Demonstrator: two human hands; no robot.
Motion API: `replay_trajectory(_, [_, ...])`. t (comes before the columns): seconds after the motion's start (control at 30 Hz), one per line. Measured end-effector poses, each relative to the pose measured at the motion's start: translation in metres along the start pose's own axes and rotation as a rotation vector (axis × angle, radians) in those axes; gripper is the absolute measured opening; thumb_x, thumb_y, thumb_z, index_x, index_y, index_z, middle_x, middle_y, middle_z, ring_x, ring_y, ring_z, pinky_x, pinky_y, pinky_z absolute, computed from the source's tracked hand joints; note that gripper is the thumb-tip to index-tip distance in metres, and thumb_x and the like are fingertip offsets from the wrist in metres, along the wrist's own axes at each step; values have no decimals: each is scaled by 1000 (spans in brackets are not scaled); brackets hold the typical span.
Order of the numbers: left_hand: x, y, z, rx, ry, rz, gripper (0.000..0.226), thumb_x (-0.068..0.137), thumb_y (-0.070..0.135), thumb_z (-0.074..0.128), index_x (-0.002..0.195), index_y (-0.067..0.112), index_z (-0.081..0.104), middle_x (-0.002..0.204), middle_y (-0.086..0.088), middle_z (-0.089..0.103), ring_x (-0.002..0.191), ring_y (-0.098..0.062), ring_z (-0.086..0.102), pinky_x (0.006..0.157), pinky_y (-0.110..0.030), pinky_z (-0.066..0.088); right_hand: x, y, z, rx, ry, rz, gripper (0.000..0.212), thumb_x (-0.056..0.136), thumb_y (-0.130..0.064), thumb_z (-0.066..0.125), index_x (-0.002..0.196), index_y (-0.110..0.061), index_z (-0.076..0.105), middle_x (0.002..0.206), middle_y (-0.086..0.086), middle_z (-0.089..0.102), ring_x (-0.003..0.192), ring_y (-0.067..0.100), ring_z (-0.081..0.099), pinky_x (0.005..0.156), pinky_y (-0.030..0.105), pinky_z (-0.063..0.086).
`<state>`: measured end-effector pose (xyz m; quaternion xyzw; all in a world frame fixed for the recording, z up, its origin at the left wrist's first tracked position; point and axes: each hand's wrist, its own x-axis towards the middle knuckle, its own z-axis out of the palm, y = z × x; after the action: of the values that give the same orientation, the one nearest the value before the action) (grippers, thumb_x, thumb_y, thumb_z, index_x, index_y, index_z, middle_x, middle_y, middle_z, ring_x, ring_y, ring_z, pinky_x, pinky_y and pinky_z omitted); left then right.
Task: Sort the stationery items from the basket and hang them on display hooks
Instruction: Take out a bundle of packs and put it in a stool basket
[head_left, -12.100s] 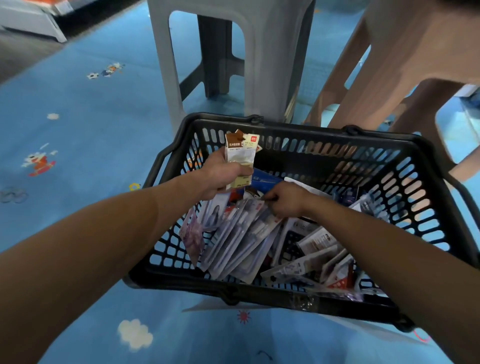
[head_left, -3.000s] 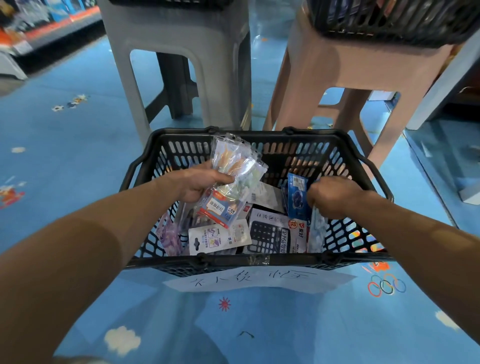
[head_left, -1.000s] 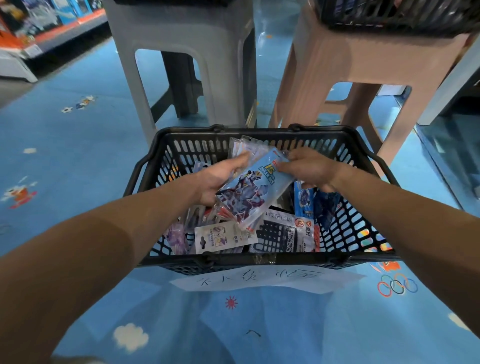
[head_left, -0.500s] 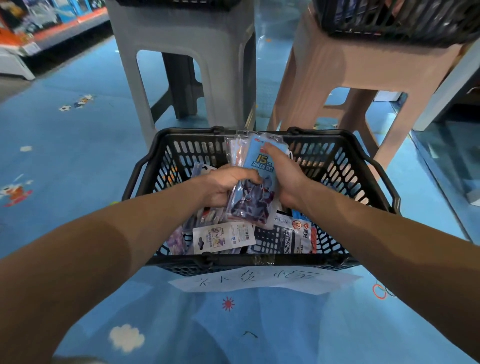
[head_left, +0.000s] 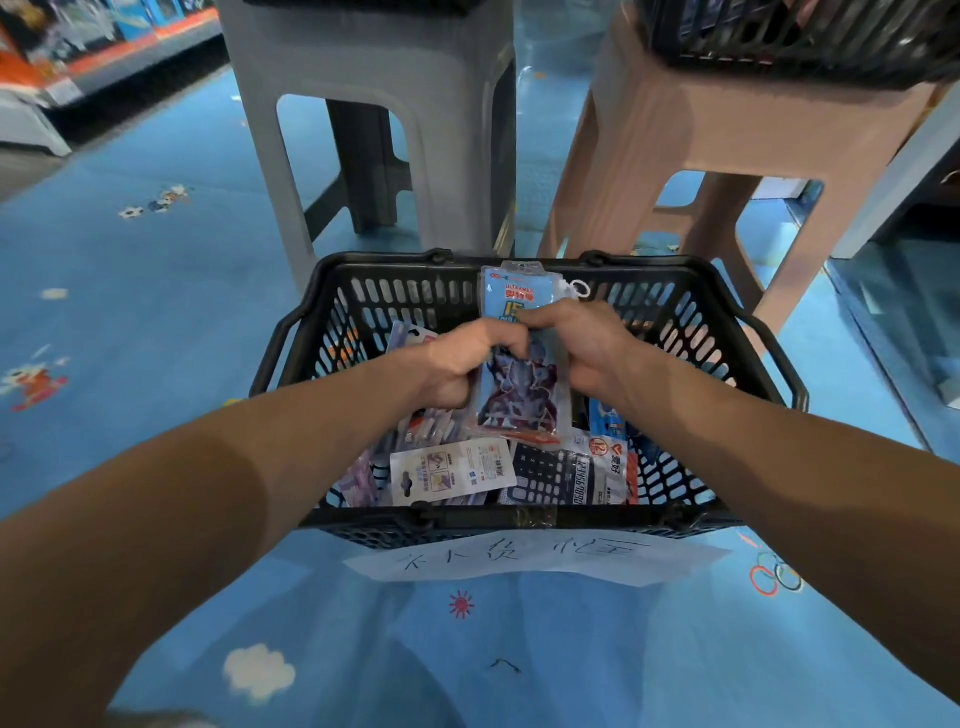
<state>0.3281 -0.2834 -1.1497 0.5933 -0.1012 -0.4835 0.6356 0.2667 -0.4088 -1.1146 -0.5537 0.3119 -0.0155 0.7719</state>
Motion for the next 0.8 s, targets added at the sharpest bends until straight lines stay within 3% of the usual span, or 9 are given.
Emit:
replay_trajectory(0.1, [-1, 2, -6, 39, -16, -10, 41, 76, 26, 68, 114, 10, 65, 103, -15, 75, 90, -29, 72, 95, -46, 55, 1, -6, -6, 82, 3, -71, 35, 88, 10, 67, 122, 9, 63, 109, 23, 74, 94, 37, 76, 76, 46, 64])
replay_trajectory(0.2, [-4, 0, -17, 201, -31, -174, 53, 80, 40, 78, 126, 18, 63, 117, -9, 76, 107, -32, 73, 101, -59, 51, 6, -8, -10, 189, 38, -191, 29, 87, 9, 69, 116, 9, 66, 104, 21, 76, 88, 35, 76, 72, 47, 64])
replay_trajectory(0.3, [-7, -6, -17, 167, -73, -237, 39, 86, 15, 77, 122, 11, 64, 117, -14, 76, 106, -35, 74, 92, -50, 58, 7, -5, -7, 179, 45, -243, 27, 85, 7, 71, 112, 5, 69, 99, 19, 78, 85, 34, 77, 75, 49, 64])
replay_trajectory(0.37, [-5, -7, -12, 67, -29, -181, 27, 88, -4, 70, 114, 2, 65, 110, -19, 77, 100, -33, 76, 82, -41, 63, 6, -2, -4, 143, 57, -256, 29, 84, 3, 73, 112, -2, 70, 99, 16, 78, 87, 33, 77, 81, 52, 63])
replay_trajectory(0.43, [0, -7, -8, -7, 26, -84, 29, 86, -15, 66, 111, 1, 66, 107, -20, 76, 99, -34, 75, 85, -41, 64, 5, -1, 2, 140, 46, -277, 35, 82, -1, 75, 117, -6, 69, 103, 15, 78, 92, 34, 76, 84, 54, 62])
replay_trajectory(0.57, [5, -4, -4, -98, 139, 43, 46, 81, -19, 67, 124, -3, 64, 122, -24, 71, 113, -38, 70, 99, -49, 58, 6, -3, 6, 151, 54, -299, 42, 82, 5, 70, 123, -3, 66, 109, 19, 75, 97, 38, 75, 87, 57, 60])
replay_trajectory(0.7, [5, -4, -5, -108, 165, 95, 35, 78, -19, 67, 103, 6, 69, 98, -17, 76, 89, -30, 74, 79, -40, 63, 6, 5, 6, 50, 38, -275, 44, 81, 10, 63, 123, -2, 67, 110, 17, 76, 99, 36, 74, 88, 55, 61])
replay_trajectory(0.8, [2, -7, -5, 77, 206, 13, 38, 80, -2, 74, 116, 6, 64, 101, -16, 75, 90, -29, 73, 81, -42, 62, 4, 8, 8, -64, 35, -285, 43, 82, 8, 62, 122, -6, 68, 110, 12, 77, 101, 31, 74, 89, 52, 61])
